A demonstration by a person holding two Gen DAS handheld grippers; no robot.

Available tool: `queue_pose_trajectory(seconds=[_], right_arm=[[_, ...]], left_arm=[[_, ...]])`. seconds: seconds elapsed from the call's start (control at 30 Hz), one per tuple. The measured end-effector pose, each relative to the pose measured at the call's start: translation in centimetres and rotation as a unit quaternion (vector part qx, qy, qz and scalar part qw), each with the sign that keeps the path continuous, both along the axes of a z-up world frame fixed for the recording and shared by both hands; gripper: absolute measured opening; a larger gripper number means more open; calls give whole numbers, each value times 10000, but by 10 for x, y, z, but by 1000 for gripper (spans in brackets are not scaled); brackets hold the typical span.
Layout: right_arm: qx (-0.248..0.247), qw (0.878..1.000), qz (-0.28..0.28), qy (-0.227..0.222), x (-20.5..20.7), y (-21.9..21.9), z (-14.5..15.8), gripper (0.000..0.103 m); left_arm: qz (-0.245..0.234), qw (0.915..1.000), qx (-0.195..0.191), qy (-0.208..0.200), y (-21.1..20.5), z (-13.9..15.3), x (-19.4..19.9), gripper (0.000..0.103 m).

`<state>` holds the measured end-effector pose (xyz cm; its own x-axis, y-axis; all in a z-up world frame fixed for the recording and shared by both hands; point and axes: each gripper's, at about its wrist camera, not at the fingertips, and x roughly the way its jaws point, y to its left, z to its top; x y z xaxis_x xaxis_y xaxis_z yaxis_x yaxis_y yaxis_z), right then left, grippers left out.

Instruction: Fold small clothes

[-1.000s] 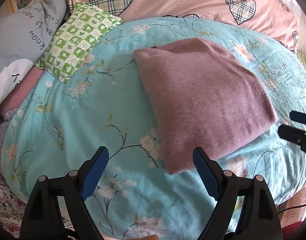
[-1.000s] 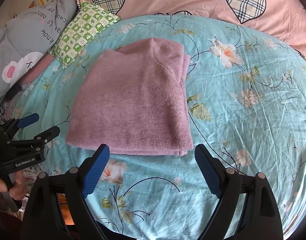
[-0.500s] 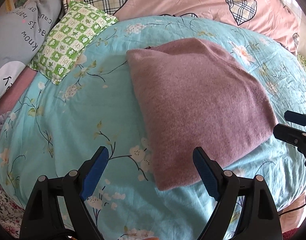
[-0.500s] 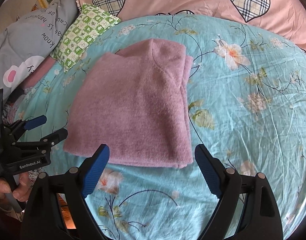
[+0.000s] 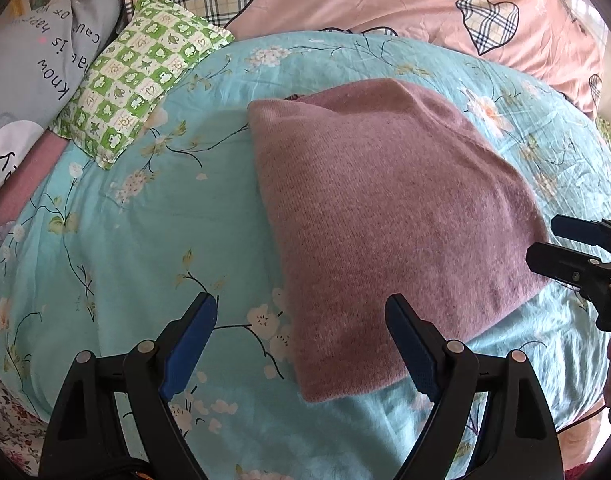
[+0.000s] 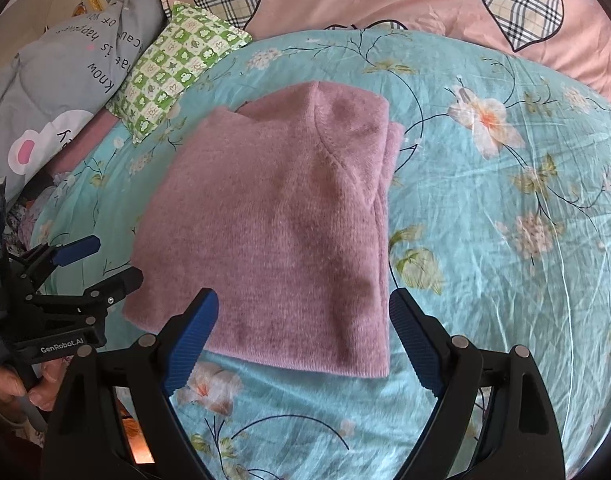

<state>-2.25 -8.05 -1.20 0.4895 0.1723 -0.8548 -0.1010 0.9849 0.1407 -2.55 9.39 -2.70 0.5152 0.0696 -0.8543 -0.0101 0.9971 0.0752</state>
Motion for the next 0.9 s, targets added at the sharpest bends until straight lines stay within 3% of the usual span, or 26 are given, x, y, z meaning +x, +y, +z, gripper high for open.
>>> queue_pose_trajectory(seconds=[0.9], right_arm=[[13, 9998, 201, 55, 11, -1, -2, 87]], left_arm=[[17, 10000, -62, 43, -5, 0, 7, 87]])
